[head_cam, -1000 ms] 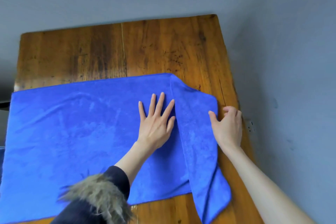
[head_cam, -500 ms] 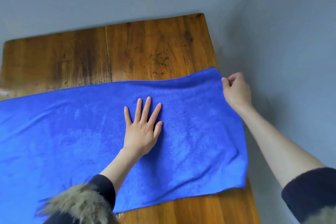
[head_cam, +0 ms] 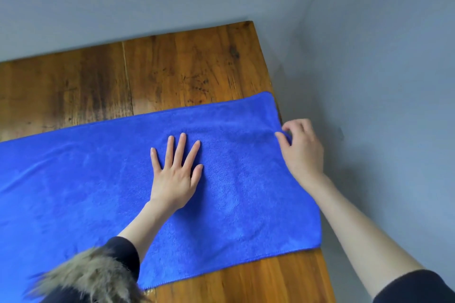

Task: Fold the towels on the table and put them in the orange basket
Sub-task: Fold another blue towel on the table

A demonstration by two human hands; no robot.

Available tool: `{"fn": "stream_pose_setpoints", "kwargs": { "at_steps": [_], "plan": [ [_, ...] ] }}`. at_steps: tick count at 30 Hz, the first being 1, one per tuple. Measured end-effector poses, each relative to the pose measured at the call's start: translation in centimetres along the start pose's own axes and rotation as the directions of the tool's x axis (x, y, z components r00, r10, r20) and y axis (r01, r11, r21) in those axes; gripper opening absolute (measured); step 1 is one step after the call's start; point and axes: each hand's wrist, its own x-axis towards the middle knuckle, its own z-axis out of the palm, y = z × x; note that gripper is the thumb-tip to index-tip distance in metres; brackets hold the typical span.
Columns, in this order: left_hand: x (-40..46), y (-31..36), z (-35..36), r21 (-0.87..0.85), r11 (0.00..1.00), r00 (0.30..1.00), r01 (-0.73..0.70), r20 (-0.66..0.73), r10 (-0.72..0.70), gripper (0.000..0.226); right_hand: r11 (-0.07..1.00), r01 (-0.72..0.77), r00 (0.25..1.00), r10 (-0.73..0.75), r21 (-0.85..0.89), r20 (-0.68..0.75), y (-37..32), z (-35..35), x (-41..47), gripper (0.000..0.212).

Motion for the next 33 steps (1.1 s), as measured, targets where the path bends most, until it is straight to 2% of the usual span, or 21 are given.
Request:
{"fn": "stream_pose_setpoints", "kwargs": {
  "at_steps": [2, 4, 6, 9, 13, 15, 17, 20, 22, 25, 28, 31, 33],
  "plan": [
    [0.0, 0.0, 0.0, 0.006, 1.000, 1.000, 0.004, 0.008, -0.004, 0.062, 0.983, 0.176, 0.974, -0.167, -0.052, 0.156, -0.8, 0.8, -1.3, 0.011],
    [0.0, -0.1, 0.1, 0.004, 1.000, 1.000, 0.009, 0.014, -0.009, 0.061, 0.983, 0.180, 0.949, -0.168, -0.021, 0.266, -0.8, 1.5, -2.1, 0.016],
    [0.0, -0.1, 0.2, -0.001, 1.000, 1.000, 0.010, 0.010, -0.010, 0.060, 0.993, 0.089, 0.974, -0.105, 0.083, 0.201, -0.6, 1.5, -2.1, 0.016],
    [0.0, -0.1, 0.2, -0.004, 1.000, 1.000, 0.003, -0.006, -0.003, 0.062, 0.966, -0.100, 0.994, 0.084, 0.238, 0.075, -0.7, 1.2, -0.7, 0.012],
    [0.0, -0.1, 0.2, -0.006, 1.000, 1.000, -0.001, -0.012, 0.000, 0.066, 0.871, -0.411, 0.907, 0.362, 0.269, 0.213, -1.6, 1.4, 1.6, 0.033],
    [0.1, -0.1, 0.2, -0.009, 1.000, 1.000, 0.002, -0.014, -0.002, 0.065, 0.853, -0.482, 0.863, 0.422, 0.200, 0.277, -1.9, 1.6, 2.2, 0.034],
    [0.1, -0.2, 0.3, -0.015, 1.000, 1.000, 0.005, -0.015, -0.005, 0.063, 0.885, -0.455, 0.868, 0.415, 0.102, 0.272, -2.1, 1.7, 2.2, 0.024],
    [0.1, -0.2, 0.4, -0.026, 1.000, 1.000, 0.006, -0.014, -0.006, 0.060, 0.950, -0.307, 0.937, 0.291, 0.059, 0.193, -2.7, 1.8, 1.2, 0.011],
    [0.1, -0.2, 0.4, -0.039, 0.999, 1.000, 0.007, -0.013, -0.007, 0.060, 0.976, -0.187, 0.963, 0.159, 0.116, 0.217, -3.3, 1.9, 0.4, 0.013],
    [0.1, -0.3, 0.2, -0.053, 0.999, 1.000, 0.006, 0.002, -0.006, 0.060, 0.968, -0.055, 0.950, -0.025, 0.244, 0.310, -4.0, 1.7, -1.0, 0.013],
    [0.1, 0.0, -0.2, -0.083, 0.997, 1.000, 0.001, 0.009, 0.000, 0.060, 0.959, 0.017, 0.966, -0.089, 0.283, 0.243, -3.3, 0.9, -2.9, 0.013],
    [0.1, 1.3, -1.3, -0.264, 0.964, 0.992, 0.033, -0.111, -0.064, 0.049, 0.982, 0.096, 0.991, -0.109, 0.164, 0.074, -1.1, -0.3, -5.3, 0.015],
    [0.6, 2.8, -2.2, -0.358, 0.933, 0.962, 0.040, -0.237, -0.133, 0.031, 0.998, 0.051, 0.995, -0.055, 0.048, 0.082, 0.8, -0.7, -6.5, 0.020]
  ]
}}
